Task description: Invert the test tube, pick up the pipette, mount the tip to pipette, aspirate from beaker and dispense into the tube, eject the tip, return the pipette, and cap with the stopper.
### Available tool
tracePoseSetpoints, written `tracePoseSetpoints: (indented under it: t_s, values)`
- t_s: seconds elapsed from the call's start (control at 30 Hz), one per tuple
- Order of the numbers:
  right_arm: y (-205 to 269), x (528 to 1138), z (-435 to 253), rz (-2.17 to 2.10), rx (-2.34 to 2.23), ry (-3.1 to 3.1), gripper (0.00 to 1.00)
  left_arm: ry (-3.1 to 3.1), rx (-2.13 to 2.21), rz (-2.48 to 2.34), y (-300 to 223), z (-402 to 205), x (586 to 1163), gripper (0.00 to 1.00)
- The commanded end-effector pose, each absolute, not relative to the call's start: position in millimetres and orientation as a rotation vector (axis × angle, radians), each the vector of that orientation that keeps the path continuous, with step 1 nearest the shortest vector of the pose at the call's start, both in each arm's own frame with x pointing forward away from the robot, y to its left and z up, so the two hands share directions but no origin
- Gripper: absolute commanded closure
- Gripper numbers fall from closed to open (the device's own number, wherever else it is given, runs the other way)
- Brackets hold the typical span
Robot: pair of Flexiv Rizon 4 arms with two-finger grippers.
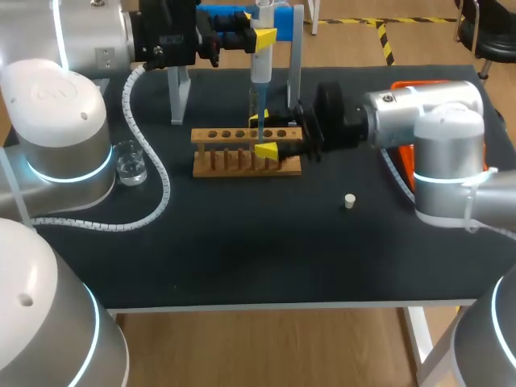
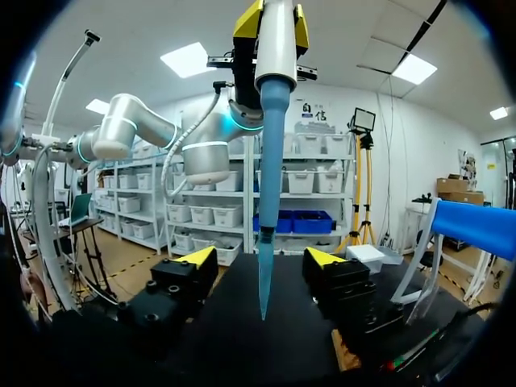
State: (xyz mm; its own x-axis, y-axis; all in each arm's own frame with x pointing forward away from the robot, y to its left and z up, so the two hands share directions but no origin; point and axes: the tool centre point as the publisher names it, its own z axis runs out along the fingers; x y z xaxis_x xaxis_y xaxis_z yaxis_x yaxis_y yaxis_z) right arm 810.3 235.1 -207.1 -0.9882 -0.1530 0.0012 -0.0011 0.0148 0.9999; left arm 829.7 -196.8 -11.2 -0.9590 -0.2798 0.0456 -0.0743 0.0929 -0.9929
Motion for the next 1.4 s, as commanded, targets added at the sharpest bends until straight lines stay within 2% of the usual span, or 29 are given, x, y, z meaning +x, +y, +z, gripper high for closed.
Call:
tracePoseSetpoints:
  t_s: [0.03, 0.93, 1.4]
  values:
    - [226.2, 804.9, -210.1, -2.121, 0.158, -2.168, 0.0, 2.198, -0.359, -1.988, -196.2, -11.7, 829.3, 1.0]
    - [140.7, 784.1, -240.5, -2.076, 0.017, -2.284, 0.0, 2.198, -0.359, -1.988, -196.2, -11.7, 829.3, 1.0]
    - [140.7, 784.1, -240.5, -2.076, 0.017, -2.284, 0.0, 2.198, -0.359, -1.988, -196.2, -11.7, 829.3, 1.0]
